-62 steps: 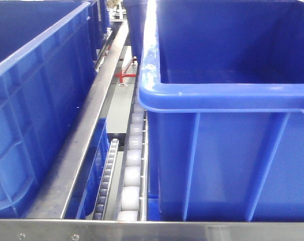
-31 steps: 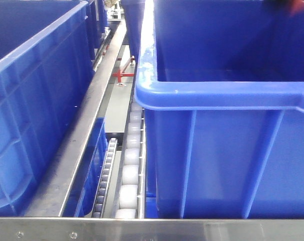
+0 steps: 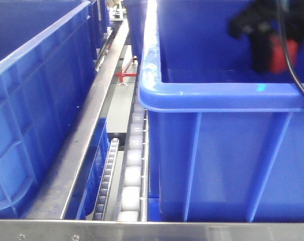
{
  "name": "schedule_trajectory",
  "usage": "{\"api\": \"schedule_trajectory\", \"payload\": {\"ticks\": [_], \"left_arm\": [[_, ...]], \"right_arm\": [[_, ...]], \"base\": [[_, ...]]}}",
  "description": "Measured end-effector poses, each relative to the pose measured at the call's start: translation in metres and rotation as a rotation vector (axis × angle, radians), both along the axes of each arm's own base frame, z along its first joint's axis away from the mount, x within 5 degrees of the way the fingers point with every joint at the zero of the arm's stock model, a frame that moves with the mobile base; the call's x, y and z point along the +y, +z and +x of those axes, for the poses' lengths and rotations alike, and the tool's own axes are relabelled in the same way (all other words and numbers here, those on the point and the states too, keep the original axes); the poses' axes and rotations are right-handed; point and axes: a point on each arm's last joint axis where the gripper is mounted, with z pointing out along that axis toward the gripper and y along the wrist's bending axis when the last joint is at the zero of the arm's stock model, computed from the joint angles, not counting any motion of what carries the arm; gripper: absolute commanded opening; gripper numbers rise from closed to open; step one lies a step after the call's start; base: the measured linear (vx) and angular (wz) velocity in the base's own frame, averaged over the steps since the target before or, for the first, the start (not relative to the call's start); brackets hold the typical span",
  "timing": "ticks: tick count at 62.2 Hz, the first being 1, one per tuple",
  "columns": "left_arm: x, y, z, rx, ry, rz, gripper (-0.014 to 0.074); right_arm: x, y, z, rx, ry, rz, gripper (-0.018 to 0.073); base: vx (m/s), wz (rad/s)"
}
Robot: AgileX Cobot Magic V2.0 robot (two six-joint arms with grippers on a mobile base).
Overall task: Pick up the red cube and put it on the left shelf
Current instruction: 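Lower the red cube into the blue bin and open the right gripper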
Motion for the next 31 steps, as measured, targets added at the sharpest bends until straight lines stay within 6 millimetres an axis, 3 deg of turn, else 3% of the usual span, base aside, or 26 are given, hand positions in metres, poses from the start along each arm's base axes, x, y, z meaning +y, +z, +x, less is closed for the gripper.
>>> {"api": "schedule_trajectory", "payload": {"ticks": [8, 31], "left_arm": [[0.000, 0.000, 0.000, 0.000, 0.000, 0.000, 0.0102], [0.000, 0.000, 0.000, 0.000, 0.000, 0.000, 0.0102]], "right_arm": [[-0.018, -0.018, 0.003, 0.023, -0.042, 0.022, 0.0058], [-0.016, -0.070, 0.008, 0.148, -0.040, 0.022, 0.0058]], "base": [[0.00, 0.00], [0.00, 0.00]]}}
